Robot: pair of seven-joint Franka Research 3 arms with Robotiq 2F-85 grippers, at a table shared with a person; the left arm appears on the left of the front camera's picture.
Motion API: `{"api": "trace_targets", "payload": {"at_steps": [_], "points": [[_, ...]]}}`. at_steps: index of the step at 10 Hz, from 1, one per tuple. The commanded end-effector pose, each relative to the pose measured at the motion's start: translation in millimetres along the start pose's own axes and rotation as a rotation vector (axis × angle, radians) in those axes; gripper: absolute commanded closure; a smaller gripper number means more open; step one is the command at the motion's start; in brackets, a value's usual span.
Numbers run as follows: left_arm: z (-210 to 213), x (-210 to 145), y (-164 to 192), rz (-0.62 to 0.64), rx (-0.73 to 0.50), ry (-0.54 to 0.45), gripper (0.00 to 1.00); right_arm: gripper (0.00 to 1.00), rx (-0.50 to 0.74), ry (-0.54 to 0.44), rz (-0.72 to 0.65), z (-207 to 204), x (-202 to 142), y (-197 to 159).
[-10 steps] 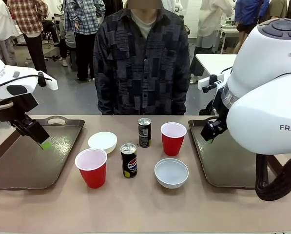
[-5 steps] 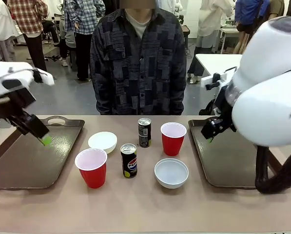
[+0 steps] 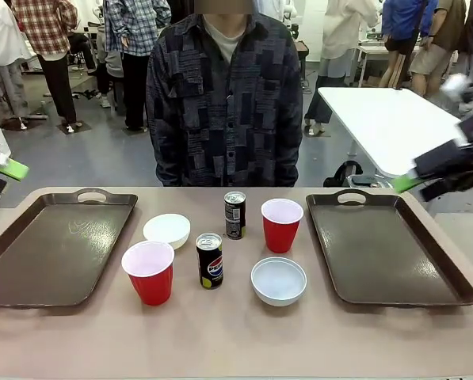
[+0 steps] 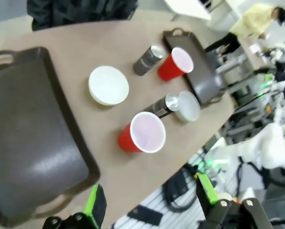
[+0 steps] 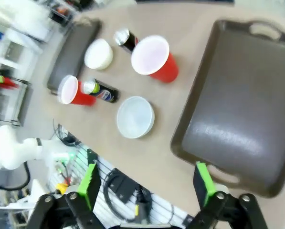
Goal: Prepare tableware on both trays.
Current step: Pick up a Picnic Bowl from the table and place it on a Handle tray.
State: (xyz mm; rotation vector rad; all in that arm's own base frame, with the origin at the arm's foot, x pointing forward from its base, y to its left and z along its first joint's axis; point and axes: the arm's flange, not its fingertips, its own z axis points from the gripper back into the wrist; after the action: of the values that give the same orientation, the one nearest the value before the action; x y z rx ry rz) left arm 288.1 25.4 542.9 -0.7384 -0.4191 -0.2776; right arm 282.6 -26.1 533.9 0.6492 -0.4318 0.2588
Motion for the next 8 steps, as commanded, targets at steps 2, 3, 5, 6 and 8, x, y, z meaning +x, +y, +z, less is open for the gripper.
{"api": "trace_targets", "payload": {"at_steps": [2,3,5,6,8], "points": [[39.3,-8.9,30.9,0.134,-0.063,-0.027,0.0,0.0,0.126,-0.086,-0.189,38.5,-74.1,-65.0],[52.9,-13.4,42.4,0.174,-0.04,-0.027,0.0,0.0,0.16,-0.076,-0.227,43.2,-82.1,-79.6],[65.5,-26.6,71.9,0.264,0.013,-0.025,0.0,0.0,0.207,-0.032,-0.282,42.6,-87.4,-103.6],[68.7,-31.8,82.4,0.293,0.015,-0.026,0.0,0.0,0.217,-0.022,-0.306,40.8,-87.4,-112.0],[65.3,-39.6,96.8,0.325,0.021,-0.008,0.0,0.0,0.221,0.003,-0.331,38.5,-84.1,-125.4]]}}
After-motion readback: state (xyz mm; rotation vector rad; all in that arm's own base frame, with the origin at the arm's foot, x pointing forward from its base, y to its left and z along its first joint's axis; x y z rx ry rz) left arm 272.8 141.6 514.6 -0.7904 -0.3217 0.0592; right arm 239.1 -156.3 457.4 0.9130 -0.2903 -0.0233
